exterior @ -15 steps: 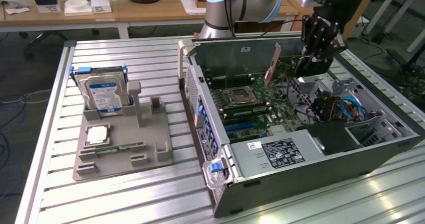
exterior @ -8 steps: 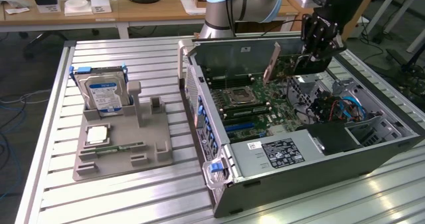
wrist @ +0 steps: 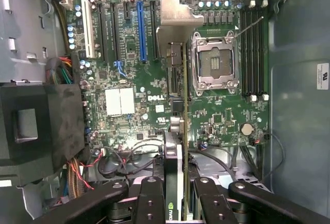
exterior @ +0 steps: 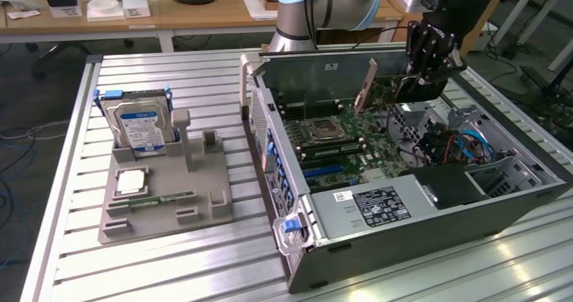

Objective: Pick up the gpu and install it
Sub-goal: 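Insert the gpu into the slot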

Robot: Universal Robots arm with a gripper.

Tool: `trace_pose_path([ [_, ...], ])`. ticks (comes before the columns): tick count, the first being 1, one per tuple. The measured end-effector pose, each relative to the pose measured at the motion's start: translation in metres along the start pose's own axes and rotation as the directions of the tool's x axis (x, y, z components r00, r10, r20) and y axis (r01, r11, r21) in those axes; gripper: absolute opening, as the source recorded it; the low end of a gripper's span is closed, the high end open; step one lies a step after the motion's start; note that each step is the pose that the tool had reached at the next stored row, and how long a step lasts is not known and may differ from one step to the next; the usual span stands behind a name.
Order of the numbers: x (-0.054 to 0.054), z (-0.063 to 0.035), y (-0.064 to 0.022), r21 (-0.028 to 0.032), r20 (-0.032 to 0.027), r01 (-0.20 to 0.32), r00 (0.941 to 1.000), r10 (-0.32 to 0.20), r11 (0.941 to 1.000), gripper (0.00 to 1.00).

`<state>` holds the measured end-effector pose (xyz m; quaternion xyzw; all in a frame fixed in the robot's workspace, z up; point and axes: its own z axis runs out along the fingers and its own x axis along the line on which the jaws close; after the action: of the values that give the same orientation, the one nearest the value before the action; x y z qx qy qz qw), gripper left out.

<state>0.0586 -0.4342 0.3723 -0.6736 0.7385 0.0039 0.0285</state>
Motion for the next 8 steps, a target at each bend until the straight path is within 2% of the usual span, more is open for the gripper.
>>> trace_pose_path([
  [4, 0.0001, 0.0004, 0.0012, 0.0002, 0.0005, -0.001, 1.0000, 0.001, 1.0000, 0.27],
  [8, 0.0009, 0.0014, 0.0096, 0.0009, 0.0055, -0.006, 1.0000, 0.006, 1.0000, 0.27],
])
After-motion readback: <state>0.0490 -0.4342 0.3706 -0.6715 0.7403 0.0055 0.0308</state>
